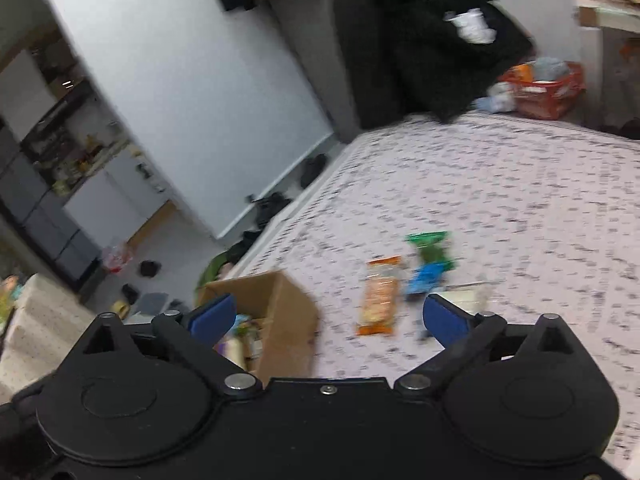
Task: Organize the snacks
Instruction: 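Move both tools back over the remaining snacks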
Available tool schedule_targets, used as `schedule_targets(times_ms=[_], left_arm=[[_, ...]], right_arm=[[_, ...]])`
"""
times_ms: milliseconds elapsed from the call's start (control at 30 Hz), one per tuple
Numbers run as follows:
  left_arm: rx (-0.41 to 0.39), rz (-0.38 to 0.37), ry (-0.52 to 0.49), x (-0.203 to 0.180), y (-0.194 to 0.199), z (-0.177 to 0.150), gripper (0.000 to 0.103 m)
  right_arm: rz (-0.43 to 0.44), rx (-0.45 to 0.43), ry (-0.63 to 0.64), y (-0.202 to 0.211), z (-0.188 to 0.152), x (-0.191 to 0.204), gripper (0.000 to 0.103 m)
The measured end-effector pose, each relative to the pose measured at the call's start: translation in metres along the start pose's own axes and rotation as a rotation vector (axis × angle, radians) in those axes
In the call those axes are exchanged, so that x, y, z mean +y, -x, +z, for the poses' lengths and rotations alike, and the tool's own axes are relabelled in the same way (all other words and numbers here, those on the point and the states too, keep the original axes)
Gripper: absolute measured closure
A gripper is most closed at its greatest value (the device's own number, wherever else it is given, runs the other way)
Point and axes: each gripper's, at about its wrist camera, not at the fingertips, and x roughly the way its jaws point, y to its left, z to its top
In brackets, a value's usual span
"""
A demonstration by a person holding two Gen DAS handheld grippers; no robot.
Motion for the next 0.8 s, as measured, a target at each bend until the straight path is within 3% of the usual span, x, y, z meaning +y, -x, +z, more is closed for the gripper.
schedule_targets(times_ms=[300, 433, 800], left_arm=[[0.001, -0.042, -0.051, -0.041, -0.008, -0.013, 0.0], [0.017, -0.028, -0.078, -0.061, -0.018, -0.019, 0.0], [0.067, -0.04, -0.128, -0.097, -0.046, -0.036, 0.001]], right_arm=[[-0.043, -0.011, -0.117, 0.015, 0.005, -0.053, 0.002], [-0.057, -0.011, -0.217, 0.014, 0.004, -0.079, 0.002], [-0.058, 0.004, -0.346, 0.004, -0.002, -0.112, 0.004]])
